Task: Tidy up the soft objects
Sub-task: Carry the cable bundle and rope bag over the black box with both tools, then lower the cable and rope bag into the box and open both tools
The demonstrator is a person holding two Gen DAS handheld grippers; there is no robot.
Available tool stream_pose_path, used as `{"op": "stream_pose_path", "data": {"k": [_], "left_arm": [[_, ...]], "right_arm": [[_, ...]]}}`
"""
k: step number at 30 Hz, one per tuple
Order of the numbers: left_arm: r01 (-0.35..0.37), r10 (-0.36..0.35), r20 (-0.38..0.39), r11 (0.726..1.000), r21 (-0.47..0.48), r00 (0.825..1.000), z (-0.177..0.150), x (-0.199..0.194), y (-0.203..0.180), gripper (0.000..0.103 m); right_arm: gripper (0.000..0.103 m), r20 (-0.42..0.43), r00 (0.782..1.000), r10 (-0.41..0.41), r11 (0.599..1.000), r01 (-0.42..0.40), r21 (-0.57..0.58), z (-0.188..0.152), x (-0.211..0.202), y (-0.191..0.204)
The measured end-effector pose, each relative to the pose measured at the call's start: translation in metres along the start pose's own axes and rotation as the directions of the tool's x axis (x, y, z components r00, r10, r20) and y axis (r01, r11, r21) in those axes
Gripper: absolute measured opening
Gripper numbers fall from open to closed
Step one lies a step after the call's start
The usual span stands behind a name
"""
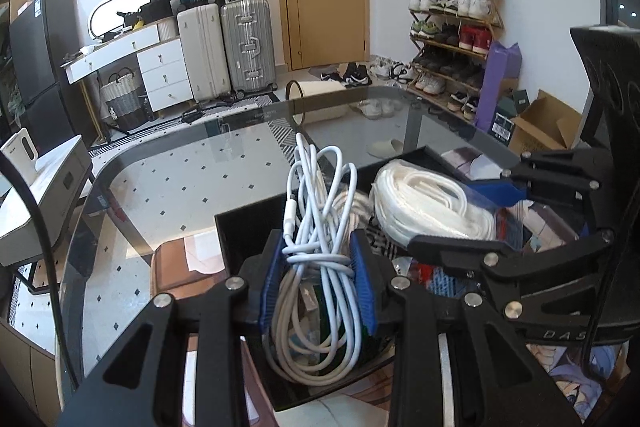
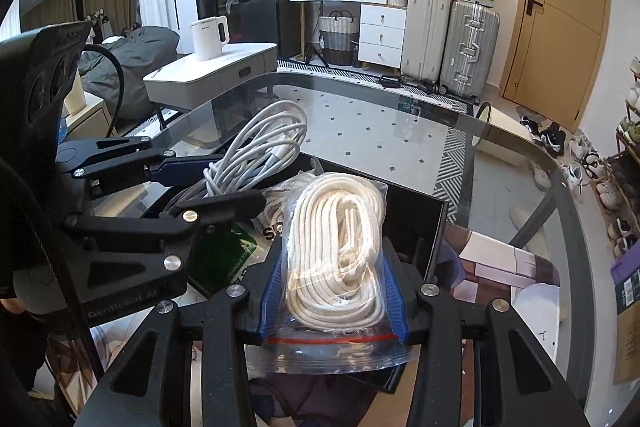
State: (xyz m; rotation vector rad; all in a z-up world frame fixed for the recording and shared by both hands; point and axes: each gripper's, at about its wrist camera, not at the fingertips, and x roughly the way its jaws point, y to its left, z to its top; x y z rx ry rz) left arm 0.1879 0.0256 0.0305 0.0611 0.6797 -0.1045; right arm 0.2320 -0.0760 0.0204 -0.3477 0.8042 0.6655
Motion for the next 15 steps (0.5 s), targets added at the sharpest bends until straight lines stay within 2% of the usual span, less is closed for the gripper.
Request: {"op": "stream_pose_path", "data": {"k": [15], "left_arm": [[0.012,-0.012,-0.028,1.0,0.014,1.0,-0.0014,0.0046,-0.006,0.032]], "right_arm": [[0.044,-0.04,0.999,0.006,1.0,-0.006,0.009,0.002,0.0101,0.0013]]}}
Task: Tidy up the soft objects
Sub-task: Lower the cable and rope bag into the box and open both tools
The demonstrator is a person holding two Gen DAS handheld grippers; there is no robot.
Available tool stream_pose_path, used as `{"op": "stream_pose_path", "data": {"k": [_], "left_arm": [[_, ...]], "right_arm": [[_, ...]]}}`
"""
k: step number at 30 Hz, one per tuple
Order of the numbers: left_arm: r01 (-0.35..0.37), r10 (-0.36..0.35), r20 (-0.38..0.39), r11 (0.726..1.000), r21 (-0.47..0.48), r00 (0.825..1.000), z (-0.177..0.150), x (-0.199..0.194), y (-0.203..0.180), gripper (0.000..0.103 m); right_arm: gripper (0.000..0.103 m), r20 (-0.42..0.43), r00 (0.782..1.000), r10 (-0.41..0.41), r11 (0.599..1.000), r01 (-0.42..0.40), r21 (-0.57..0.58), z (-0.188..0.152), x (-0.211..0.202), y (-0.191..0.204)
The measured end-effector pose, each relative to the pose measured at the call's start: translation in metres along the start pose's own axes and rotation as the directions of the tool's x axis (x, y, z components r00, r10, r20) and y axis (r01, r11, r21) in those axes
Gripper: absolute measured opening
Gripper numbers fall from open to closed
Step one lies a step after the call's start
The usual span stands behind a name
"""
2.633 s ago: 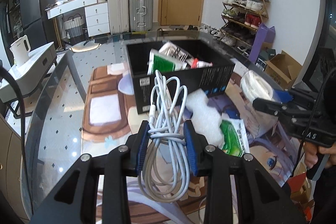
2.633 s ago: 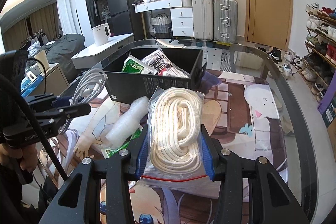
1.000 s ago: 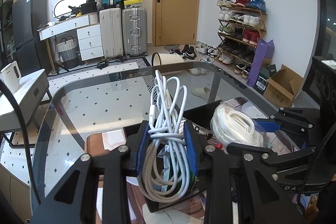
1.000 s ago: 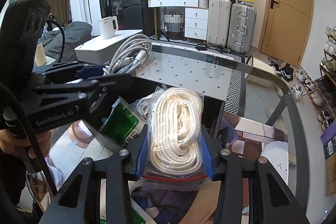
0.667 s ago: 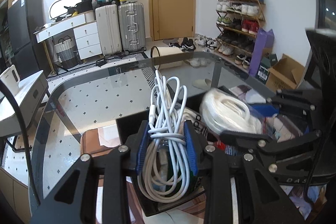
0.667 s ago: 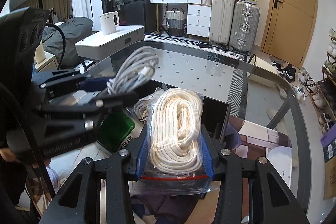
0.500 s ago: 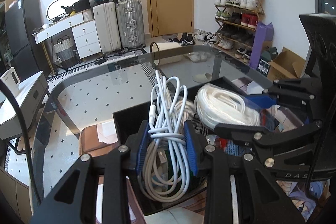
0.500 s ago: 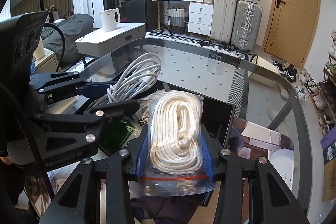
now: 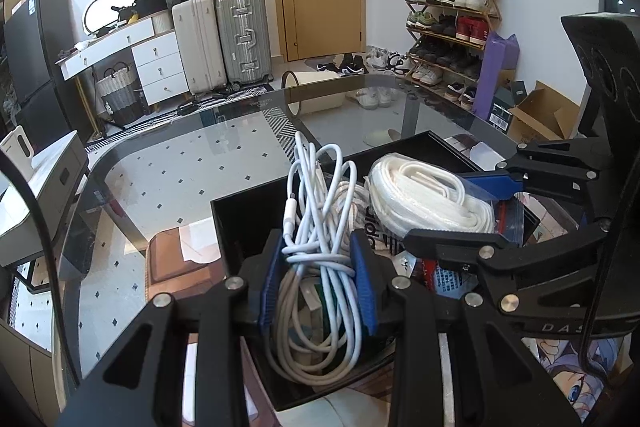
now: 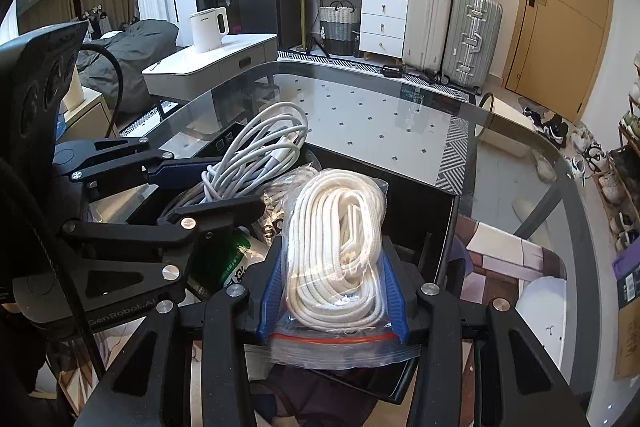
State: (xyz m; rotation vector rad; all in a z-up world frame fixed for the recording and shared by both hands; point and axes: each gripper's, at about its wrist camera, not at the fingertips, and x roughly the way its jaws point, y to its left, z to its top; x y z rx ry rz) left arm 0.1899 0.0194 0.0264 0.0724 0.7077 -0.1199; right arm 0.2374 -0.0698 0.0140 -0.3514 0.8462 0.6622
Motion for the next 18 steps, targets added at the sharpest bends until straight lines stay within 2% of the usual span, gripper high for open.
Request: {"op": "stream_pose_path", "data": {"k": [4,8,10,12,15,16,17,18], "left_arm": [[0.017,-0.016,-0.007,1.0,0.006,1.0,-0.002,-0.003,-0.001,0.034],[0.021,-0.021,-0.008,1.0,-0.015,1.0,0.002,-0.006,0.005,0.048],[0.02,-0.021,-0.005,0.999,-0.031,1.0,0.002,-0.009,0.008,0.057],[0.023,-0.023,0.006,0.999,-0.041,1.0,0.003,-0.016,0.01,0.06],[0.021,-0.02,0.014,0.999,-0.04,1.0,0.001,-0.025,0.01,0.066],[0.019,-0.018,0.015,0.999,-0.041,1.0,0.001,-0.027,0.009,0.078],[0.017,-0.016,0.023,0.999,-0.046,1.0,-0.001,-0.031,0.009,0.086],[0.017,-0.015,0.035,0.998,-0.053,0.999,-0.002,-0.035,0.009,0.087]], "right_arm": [[0.044,-0.008,1.0,0.005,1.0,-0.005,0.004,-0.002,-0.002,-0.001],[0.051,0.017,1.0,0.002,1.0,-0.002,0.003,-0.003,-0.006,-0.001],[0.059,0.05,0.999,-0.003,1.0,0.003,-0.002,-0.005,-0.013,-0.001],[0.082,0.095,0.995,-0.016,1.0,0.015,0.011,-0.008,-0.026,-0.004],[0.086,0.135,0.991,-0.021,0.999,0.016,0.032,-0.012,-0.041,-0.008],[0.087,0.136,0.99,-0.022,0.999,0.017,0.039,-0.014,-0.045,-0.009],[0.092,0.135,0.99,-0.028,0.999,0.022,0.046,-0.016,-0.048,-0.009],[0.095,0.137,0.99,-0.032,0.998,0.026,0.048,-0.017,-0.052,-0.009]]}}
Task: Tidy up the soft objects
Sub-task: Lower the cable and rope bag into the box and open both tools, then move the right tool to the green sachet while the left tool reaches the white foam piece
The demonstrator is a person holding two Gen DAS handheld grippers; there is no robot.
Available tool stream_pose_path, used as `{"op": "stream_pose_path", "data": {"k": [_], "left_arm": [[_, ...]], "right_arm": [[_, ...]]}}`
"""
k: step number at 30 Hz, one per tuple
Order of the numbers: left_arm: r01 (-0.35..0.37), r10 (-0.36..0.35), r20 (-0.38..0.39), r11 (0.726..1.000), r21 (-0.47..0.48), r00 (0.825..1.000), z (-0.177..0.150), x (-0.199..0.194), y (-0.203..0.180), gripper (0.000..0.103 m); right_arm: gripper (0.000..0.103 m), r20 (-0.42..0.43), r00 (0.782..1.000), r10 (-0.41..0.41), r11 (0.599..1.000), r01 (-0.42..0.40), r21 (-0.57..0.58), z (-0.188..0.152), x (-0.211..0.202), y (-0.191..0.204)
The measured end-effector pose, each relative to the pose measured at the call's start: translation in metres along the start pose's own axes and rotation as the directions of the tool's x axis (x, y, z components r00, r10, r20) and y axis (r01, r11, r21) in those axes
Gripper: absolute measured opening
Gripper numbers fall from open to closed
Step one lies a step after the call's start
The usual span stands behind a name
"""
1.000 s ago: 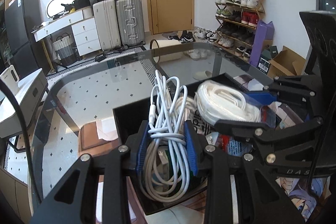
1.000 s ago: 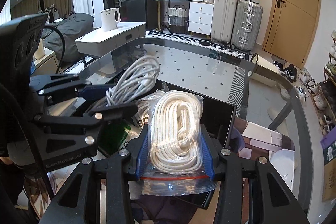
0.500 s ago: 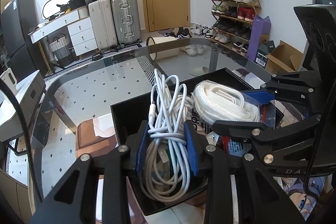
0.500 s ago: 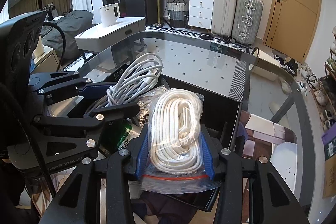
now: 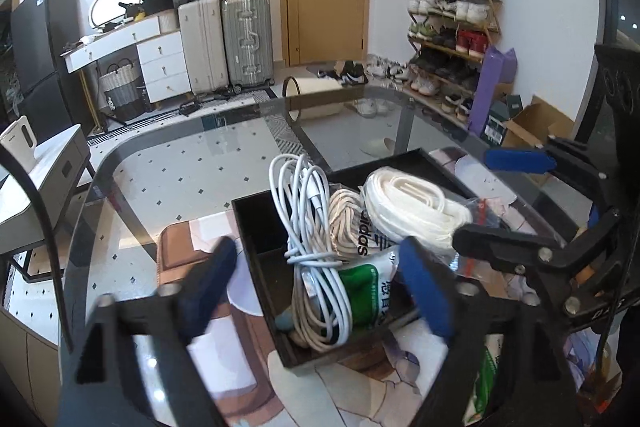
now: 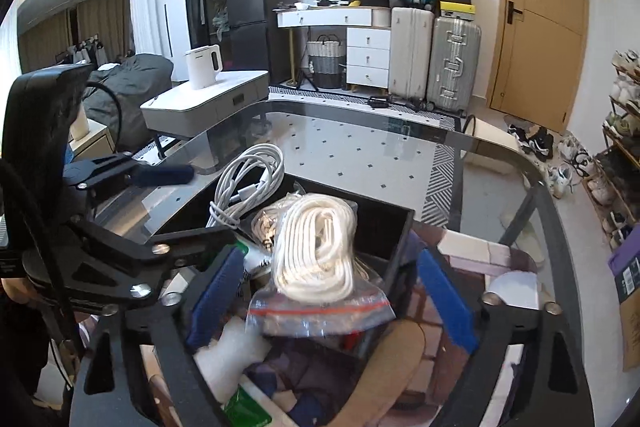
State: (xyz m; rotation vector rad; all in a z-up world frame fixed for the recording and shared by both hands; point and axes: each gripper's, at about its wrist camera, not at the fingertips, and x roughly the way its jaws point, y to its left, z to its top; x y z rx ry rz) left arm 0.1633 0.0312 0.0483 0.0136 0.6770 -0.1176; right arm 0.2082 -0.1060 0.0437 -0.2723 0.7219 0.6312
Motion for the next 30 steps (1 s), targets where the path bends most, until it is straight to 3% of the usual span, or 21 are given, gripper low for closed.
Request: {"op": "stream_pose_path", "data": {"k": [3,5,14,30], "left_arm": [[0.019,-0.018,0.017,0.999,-0.033,1.0,-0.004,-0.012,0.001,0.091],[0.018,-0.016,0.023,0.998,-0.055,1.0,-0.007,-0.018,0.0,0.103],[-0.016,0.023,0.066,0.995,-0.098,0.998,-0.028,-0.049,-0.004,0.103],[-0.083,0.089,0.047,0.989,-0.124,0.995,-0.075,-0.059,-0.01,0.103]], "right_arm": [[0.102,0.01,1.0,-0.003,1.0,0.002,0.003,-0.007,-0.012,0.004],[0.102,0.02,1.0,0.008,1.0,-0.008,0.003,-0.011,-0.02,0.008],[0.102,0.07,0.997,0.014,0.999,-0.017,0.04,-0.025,-0.052,0.012],[0.102,-0.028,1.0,-0.008,0.991,0.012,0.135,-0.071,-0.055,0.009]]}}
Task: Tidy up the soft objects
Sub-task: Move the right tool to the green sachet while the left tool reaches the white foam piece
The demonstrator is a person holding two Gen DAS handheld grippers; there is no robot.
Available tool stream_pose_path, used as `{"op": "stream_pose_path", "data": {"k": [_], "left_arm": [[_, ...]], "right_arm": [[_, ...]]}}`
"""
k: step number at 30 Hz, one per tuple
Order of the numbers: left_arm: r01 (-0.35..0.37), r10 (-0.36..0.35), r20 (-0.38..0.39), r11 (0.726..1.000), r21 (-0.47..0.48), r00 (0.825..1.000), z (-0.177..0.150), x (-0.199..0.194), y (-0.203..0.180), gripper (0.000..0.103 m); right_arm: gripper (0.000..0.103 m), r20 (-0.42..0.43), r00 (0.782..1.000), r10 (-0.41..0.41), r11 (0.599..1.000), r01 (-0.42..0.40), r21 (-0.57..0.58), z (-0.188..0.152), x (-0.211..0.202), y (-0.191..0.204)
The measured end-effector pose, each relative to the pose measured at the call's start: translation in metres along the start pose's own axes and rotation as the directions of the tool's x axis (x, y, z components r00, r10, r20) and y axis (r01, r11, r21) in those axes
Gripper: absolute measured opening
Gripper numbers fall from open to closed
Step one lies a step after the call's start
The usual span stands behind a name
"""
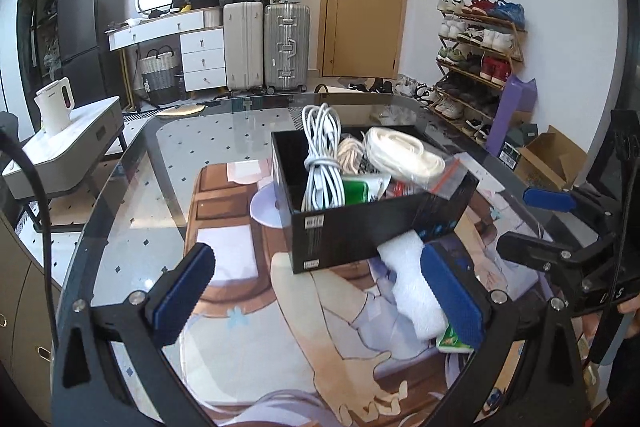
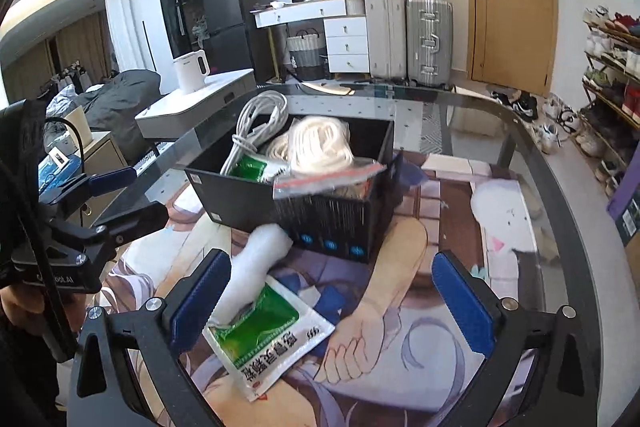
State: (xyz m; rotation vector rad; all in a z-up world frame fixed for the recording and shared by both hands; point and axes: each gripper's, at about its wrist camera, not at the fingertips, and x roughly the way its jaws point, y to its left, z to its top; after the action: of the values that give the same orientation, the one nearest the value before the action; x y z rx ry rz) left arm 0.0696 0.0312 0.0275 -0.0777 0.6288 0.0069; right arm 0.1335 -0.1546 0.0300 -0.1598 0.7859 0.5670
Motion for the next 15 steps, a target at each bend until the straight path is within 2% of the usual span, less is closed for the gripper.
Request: {"op": "stream_pose_path", "data": {"k": [4,15], "left_arm": [[-0.006,0.005,-0.019,1.0,-0.015,1.0,-0.009,0.002,0.001,0.103],[-0.022,0.02,-0.062,0.999,-0.032,0.998,-0.029,0.009,0.005,0.103]], "right_arm": [[0.102,-0.044,0.999,-0.025,0.999,0.026,0.022,-0.009,0.005,0.0],[0.102,-0.145,0.989,-0.012,0.996,0.024,0.084,-0.032,0.025,0.011]]}}
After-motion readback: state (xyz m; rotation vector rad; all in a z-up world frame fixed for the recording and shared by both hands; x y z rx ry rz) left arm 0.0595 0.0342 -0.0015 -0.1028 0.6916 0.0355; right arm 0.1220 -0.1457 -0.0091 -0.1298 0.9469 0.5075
